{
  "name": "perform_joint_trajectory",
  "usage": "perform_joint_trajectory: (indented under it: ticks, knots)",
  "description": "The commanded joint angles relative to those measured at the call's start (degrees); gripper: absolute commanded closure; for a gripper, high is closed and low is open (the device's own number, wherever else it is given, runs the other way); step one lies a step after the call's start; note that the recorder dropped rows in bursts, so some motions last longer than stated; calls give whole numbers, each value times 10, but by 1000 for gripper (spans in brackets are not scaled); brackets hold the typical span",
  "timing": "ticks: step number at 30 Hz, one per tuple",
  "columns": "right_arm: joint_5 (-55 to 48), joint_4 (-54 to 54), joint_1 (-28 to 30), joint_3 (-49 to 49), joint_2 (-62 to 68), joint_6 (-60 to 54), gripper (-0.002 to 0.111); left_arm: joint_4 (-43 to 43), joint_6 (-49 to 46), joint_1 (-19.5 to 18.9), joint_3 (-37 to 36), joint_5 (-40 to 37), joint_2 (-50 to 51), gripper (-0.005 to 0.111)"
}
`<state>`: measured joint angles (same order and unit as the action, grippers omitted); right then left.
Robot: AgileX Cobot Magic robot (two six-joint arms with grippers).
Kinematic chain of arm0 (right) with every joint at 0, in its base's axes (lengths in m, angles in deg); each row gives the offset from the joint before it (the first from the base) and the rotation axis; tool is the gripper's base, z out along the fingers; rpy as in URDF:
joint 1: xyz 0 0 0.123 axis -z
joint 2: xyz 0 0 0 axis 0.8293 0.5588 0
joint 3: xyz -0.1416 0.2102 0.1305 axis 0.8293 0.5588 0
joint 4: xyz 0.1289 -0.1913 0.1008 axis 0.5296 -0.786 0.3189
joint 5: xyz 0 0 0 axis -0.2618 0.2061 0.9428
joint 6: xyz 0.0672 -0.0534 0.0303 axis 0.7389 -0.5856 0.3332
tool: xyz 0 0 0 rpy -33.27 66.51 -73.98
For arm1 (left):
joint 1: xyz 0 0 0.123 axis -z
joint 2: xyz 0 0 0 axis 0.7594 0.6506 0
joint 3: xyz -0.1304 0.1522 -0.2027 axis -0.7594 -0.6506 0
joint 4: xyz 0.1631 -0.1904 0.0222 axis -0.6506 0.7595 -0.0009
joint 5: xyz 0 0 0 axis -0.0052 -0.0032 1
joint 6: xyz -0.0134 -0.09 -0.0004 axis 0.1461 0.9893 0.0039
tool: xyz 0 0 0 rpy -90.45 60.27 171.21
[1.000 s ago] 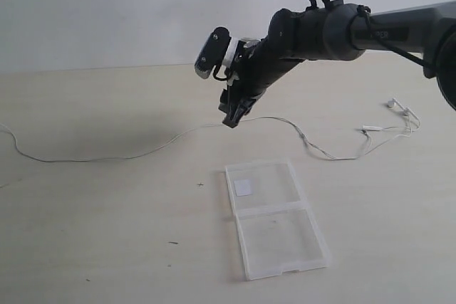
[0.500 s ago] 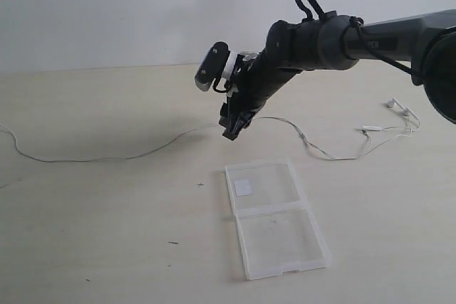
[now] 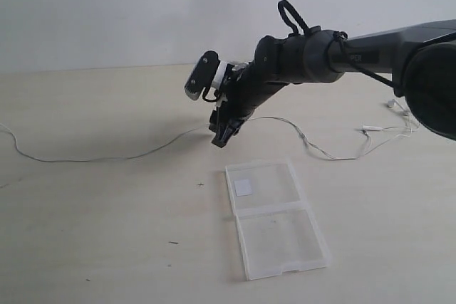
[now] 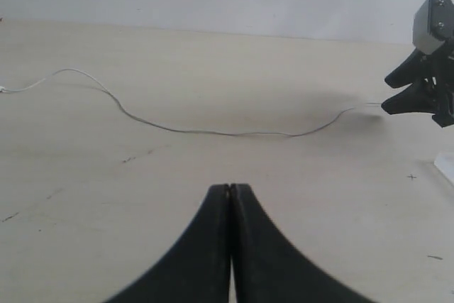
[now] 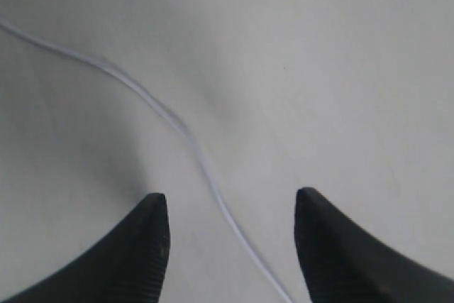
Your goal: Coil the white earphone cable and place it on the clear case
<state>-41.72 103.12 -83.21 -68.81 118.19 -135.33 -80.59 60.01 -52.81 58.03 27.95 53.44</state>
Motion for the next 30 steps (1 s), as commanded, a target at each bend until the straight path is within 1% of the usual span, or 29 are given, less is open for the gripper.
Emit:
perform_joint_trajectory:
  ticks: [1,6,8,10,11,13,15,20,24,28,30]
  knots:
    - [18,7,-1,-3,10,0,55,-2,6,-1,0,3,-3,107]
    - [25,7,-1,-3,22,3,56,-2,6,-1,0,3,-3,107]
    - [25,7,-1,-3,22,9,60,-2,6,-1,0,3,-3,107]
    - [25,7,-1,-3,22,28,68,-2,6,-1,0,3,-3,107]
    - [19,5,-1,-3,22,32,79,-2,6,-1,0,3,-3,107]
    - [3,-4,-1,-3,23,31,95,-2,6,-1,0,3,-3,107]
    - [-15,-18,-1,-3,23,31,108,-2,6,-1,0,3,-3,107]
    - [-51,-19,-1,-3,15,29,108,-2,6,-1,0,3,-3,107]
    - [-82,-19,-1,-3,-17,29,108,-2,6,-1,0,3,-3,107]
    - [-72,-14,-1,-3,-48,29,108,-2,6,-1,0,3,-3,107]
    - [-46,-18,-1,-3,-54,24,108,-2,6,-1,0,3,-3,107]
